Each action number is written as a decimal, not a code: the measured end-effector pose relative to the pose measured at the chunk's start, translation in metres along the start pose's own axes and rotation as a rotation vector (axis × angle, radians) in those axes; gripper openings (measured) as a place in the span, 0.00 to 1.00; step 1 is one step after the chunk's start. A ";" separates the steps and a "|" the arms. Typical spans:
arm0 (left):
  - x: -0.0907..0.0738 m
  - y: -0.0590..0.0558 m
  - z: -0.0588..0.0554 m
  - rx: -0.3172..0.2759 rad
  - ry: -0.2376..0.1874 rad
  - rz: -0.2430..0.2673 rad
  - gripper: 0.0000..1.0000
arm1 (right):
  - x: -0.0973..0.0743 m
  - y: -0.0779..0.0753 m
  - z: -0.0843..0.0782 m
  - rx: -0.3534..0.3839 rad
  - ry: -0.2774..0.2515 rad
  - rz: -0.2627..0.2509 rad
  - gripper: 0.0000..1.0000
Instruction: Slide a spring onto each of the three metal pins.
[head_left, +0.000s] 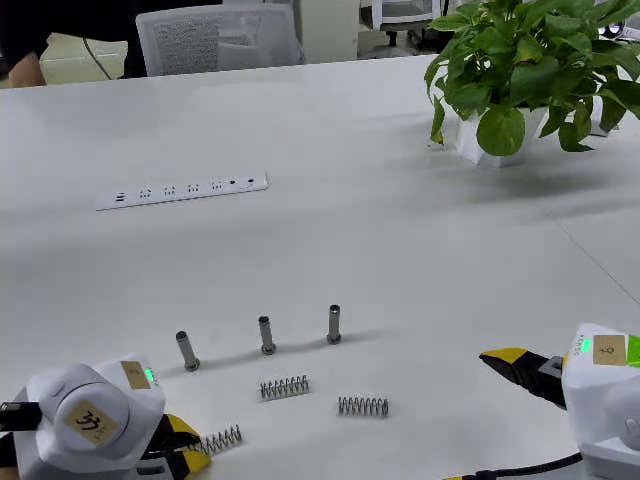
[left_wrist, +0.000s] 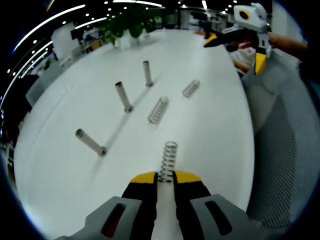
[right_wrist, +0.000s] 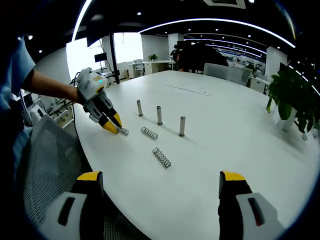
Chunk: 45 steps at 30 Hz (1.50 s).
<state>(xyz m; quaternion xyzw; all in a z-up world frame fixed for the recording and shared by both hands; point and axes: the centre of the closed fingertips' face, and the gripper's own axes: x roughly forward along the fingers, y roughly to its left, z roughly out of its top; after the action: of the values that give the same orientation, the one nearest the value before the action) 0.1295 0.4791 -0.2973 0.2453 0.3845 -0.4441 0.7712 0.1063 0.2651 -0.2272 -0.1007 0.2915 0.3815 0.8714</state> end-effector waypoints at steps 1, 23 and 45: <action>0.000 0.000 0.000 0.001 -0.002 0.001 0.12 | 0.000 0.000 0.000 0.001 -0.001 0.000 0.97; 0.000 0.003 0.000 -0.055 -0.063 0.014 0.10 | 0.003 0.004 0.000 0.002 0.000 0.007 0.97; -0.007 0.000 0.008 -0.057 -0.096 0.026 0.10 | 0.004 0.009 0.002 -0.004 0.001 0.016 0.97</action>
<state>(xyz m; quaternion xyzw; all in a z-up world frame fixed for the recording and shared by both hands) 0.1302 0.4773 -0.2867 0.2066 0.3561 -0.4341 0.8013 0.1029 0.2749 -0.2277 -0.1003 0.2918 0.3889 0.8681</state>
